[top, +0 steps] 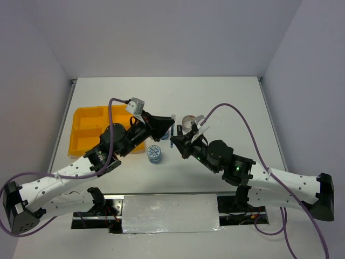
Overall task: Sort the stationery into containers
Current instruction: Close the pen cap on the pen.
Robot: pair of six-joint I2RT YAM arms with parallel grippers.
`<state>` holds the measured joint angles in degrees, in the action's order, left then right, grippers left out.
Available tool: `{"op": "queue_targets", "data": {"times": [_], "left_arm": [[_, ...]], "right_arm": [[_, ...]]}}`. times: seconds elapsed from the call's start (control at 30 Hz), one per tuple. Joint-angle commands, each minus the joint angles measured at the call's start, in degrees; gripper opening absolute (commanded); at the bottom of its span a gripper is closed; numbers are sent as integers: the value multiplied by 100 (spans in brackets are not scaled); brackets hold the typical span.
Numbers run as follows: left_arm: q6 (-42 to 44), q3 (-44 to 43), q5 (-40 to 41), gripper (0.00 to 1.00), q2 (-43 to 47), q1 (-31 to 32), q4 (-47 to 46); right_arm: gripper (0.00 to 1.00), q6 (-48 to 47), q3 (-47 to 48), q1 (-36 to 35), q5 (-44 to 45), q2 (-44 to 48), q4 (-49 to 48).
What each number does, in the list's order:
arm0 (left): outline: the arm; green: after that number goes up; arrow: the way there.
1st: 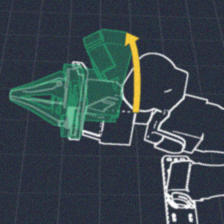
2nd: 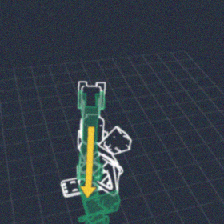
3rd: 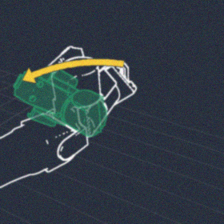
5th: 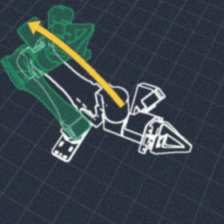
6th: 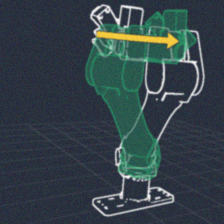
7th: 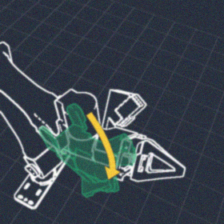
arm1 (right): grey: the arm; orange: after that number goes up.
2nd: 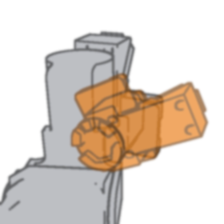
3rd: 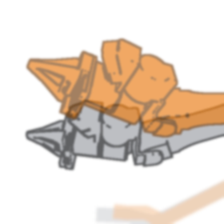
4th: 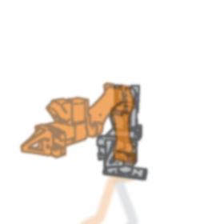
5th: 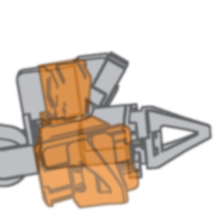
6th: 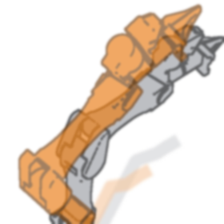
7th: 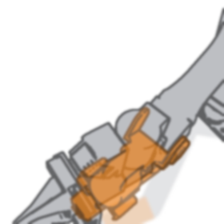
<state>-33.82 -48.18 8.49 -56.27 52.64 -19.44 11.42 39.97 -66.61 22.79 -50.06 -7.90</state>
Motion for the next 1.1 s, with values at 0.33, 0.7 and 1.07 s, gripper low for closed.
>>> {"op": "queue_targets", "data": {"times": [0.33, 0.7, 1.07], "left_arm": [[332, -121, -717, 29, 266, 115, 476], [385, 63, -805, 41, 415, 115, 248], [464, 143, -937, 26, 301, 115, 230]], "right_arm": [[0, -149, 143, -10, -257, 128, -897], [0, -158, 169, -10, -204, 181, -801], [0, -149, 222, -10, -318, 339, -739]]}}
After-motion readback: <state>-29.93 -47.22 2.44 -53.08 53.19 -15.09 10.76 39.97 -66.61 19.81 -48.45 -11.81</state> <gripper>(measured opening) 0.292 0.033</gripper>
